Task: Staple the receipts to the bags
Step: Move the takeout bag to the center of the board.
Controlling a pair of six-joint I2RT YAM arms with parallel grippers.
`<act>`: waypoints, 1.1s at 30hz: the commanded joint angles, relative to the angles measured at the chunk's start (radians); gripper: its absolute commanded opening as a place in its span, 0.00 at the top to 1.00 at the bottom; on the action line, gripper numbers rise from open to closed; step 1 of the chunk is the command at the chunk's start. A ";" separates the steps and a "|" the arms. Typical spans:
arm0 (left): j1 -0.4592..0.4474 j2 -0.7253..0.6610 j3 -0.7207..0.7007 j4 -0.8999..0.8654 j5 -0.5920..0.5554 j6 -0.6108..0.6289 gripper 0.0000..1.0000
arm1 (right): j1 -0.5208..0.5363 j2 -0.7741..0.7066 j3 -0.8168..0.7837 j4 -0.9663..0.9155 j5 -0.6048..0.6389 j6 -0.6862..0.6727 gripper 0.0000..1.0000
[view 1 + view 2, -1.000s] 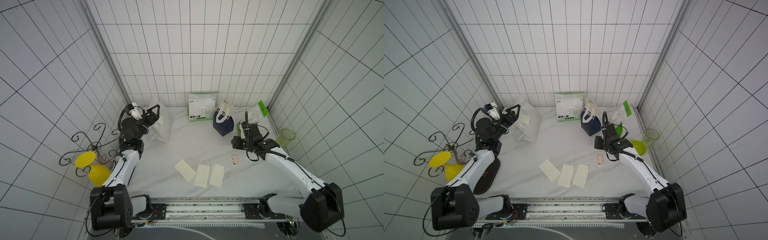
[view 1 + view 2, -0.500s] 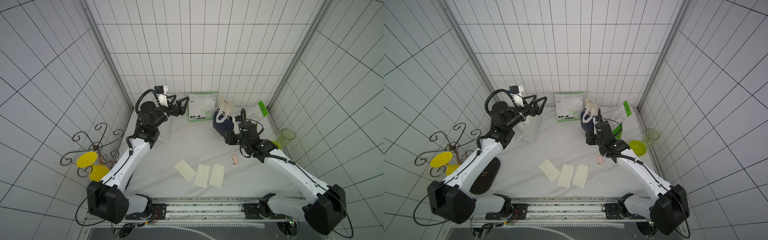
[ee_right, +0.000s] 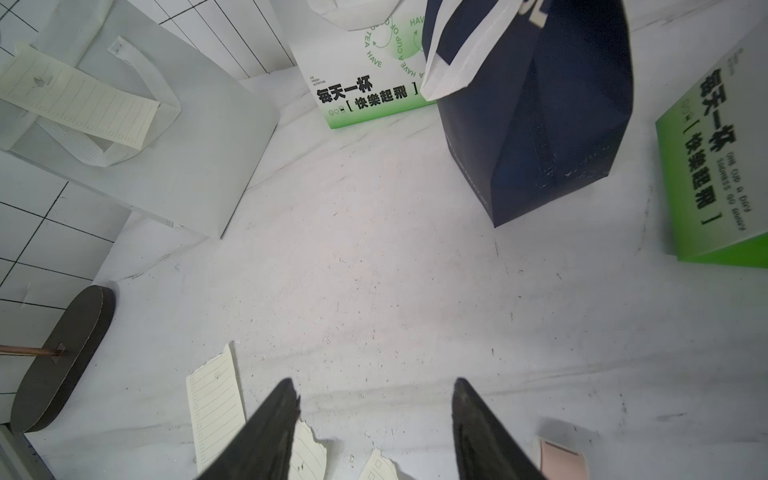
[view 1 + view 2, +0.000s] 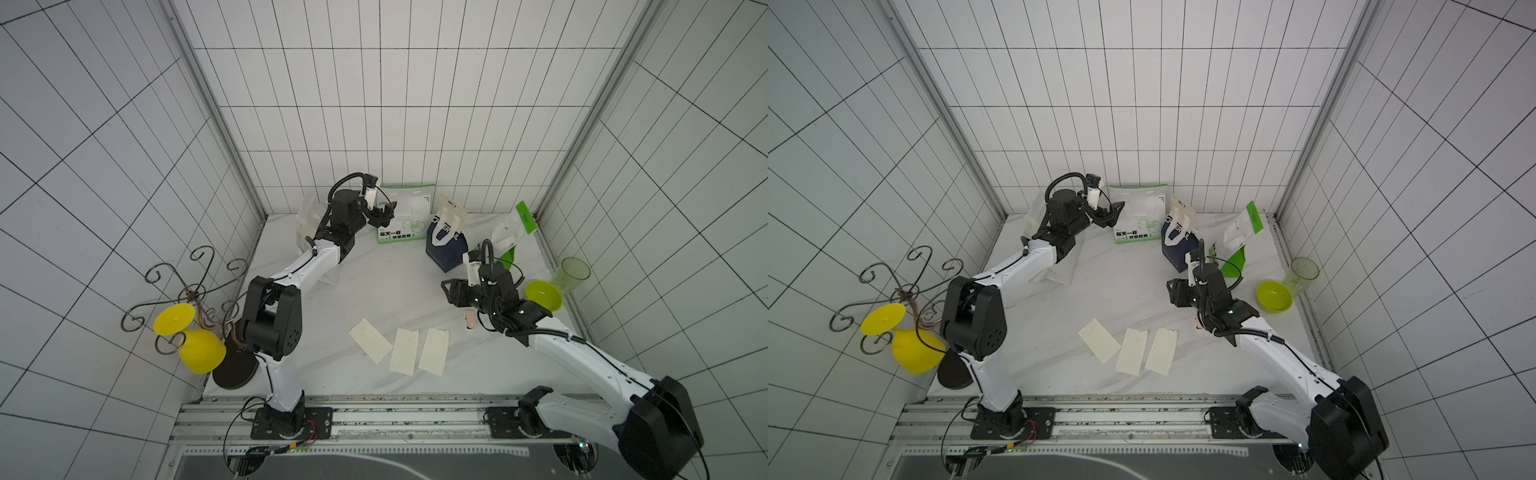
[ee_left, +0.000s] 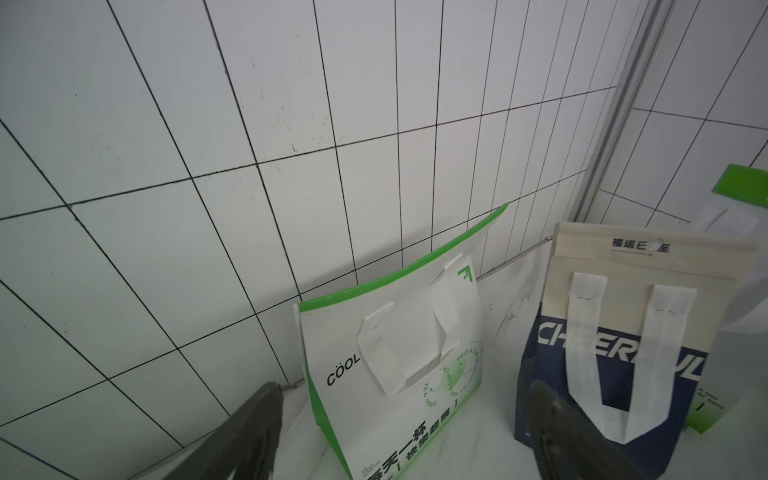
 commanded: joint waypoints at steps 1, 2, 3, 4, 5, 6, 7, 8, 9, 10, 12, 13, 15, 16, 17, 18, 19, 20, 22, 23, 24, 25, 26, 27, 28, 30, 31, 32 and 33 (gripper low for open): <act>0.050 0.041 -0.007 0.229 0.031 0.016 0.10 | 0.022 -0.001 -0.067 0.072 -0.040 0.015 0.41; 0.059 0.065 0.006 0.254 0.062 0.009 0.10 | 0.022 0.004 -0.071 0.077 -0.044 0.009 0.41; 0.066 0.090 0.023 0.267 0.088 0.006 0.10 | 0.023 0.011 -0.074 0.083 -0.047 0.005 0.41; 0.072 0.110 0.037 0.281 0.114 0.004 0.10 | 0.024 0.017 -0.076 0.090 -0.052 0.003 0.41; 0.079 0.132 0.049 0.306 0.146 -0.004 0.10 | 0.023 0.024 -0.079 0.100 -0.059 0.001 0.41; 0.087 0.156 0.060 0.336 0.180 -0.015 0.10 | 0.024 0.031 -0.080 0.110 -0.069 0.000 0.41; 0.095 0.176 0.074 0.357 0.212 -0.028 0.11 | 0.024 0.037 -0.082 0.121 -0.078 -0.002 0.41; 0.104 0.200 0.093 0.381 0.262 -0.045 0.13 | 0.024 0.043 -0.084 0.129 -0.084 -0.003 0.41; 0.113 0.226 0.108 0.416 0.308 -0.065 0.15 | 0.024 0.050 -0.086 0.136 -0.089 -0.006 0.41; 0.118 0.247 0.122 0.441 0.335 -0.083 0.15 | 0.023 0.056 -0.086 0.143 -0.088 -0.010 0.41; 0.123 0.293 0.168 0.470 0.378 -0.107 0.16 | 0.023 0.072 -0.085 0.154 -0.085 -0.019 0.41; 0.122 0.311 0.187 0.484 0.395 -0.113 0.17 | 0.021 0.080 -0.083 0.157 -0.092 -0.020 0.41; 0.119 0.345 0.219 0.514 0.421 -0.125 0.18 | 0.019 0.097 -0.076 0.159 -0.104 -0.023 0.41; 0.118 0.358 0.233 0.515 0.431 -0.129 0.18 | 0.015 0.102 -0.075 0.162 -0.107 -0.025 0.41; 0.117 0.373 0.247 0.516 0.440 -0.129 0.18 | 0.011 0.107 -0.073 0.162 -0.111 -0.028 0.41; 0.115 0.384 0.261 0.520 0.448 -0.135 0.19 | 0.006 0.111 -0.072 0.162 -0.113 -0.030 0.41; 0.114 0.395 0.270 0.526 0.459 -0.140 0.21 | 0.002 0.113 -0.073 0.161 -0.115 -0.031 0.41; 0.113 0.404 0.277 0.531 0.466 -0.148 0.22 | -0.003 0.115 -0.073 0.162 -0.118 -0.033 0.41; 0.109 0.419 0.288 0.532 0.476 -0.145 0.27 | -0.013 0.113 -0.078 0.162 -0.124 -0.031 0.41; 0.107 0.425 0.295 0.522 0.487 -0.141 0.30 | -0.014 0.112 -0.080 0.163 -0.124 -0.031 0.41; 0.107 0.430 0.301 0.509 0.495 -0.135 0.34 | -0.016 0.110 -0.082 0.163 -0.123 -0.033 0.41; 0.106 0.432 0.301 0.509 0.504 -0.130 0.38 | -0.018 0.109 -0.084 0.163 -0.120 -0.033 0.41; 0.106 0.433 0.302 0.508 0.516 -0.130 0.41 | -0.020 0.107 -0.083 0.162 -0.118 -0.033 0.41; 0.105 0.433 0.302 0.504 0.522 -0.127 0.43 | -0.020 0.106 -0.083 0.163 -0.117 -0.033 0.41; 0.105 0.432 0.300 0.502 0.525 -0.125 0.48 | -0.020 0.106 -0.084 0.163 -0.116 -0.033 0.41; 0.103 0.428 0.299 0.492 0.531 -0.115 0.65 | -0.022 0.106 -0.082 0.164 -0.118 -0.033 0.41; 0.100 0.423 0.294 0.483 0.528 -0.101 0.79 | -0.022 0.105 -0.083 0.167 -0.118 -0.031 0.41; 0.097 0.417 0.284 0.478 0.520 -0.091 0.84 | -0.022 0.105 -0.083 0.167 -0.117 -0.030 0.41; 0.095 0.408 0.273 0.466 0.507 -0.072 0.85 | -0.022 0.105 -0.085 0.168 -0.118 -0.031 0.41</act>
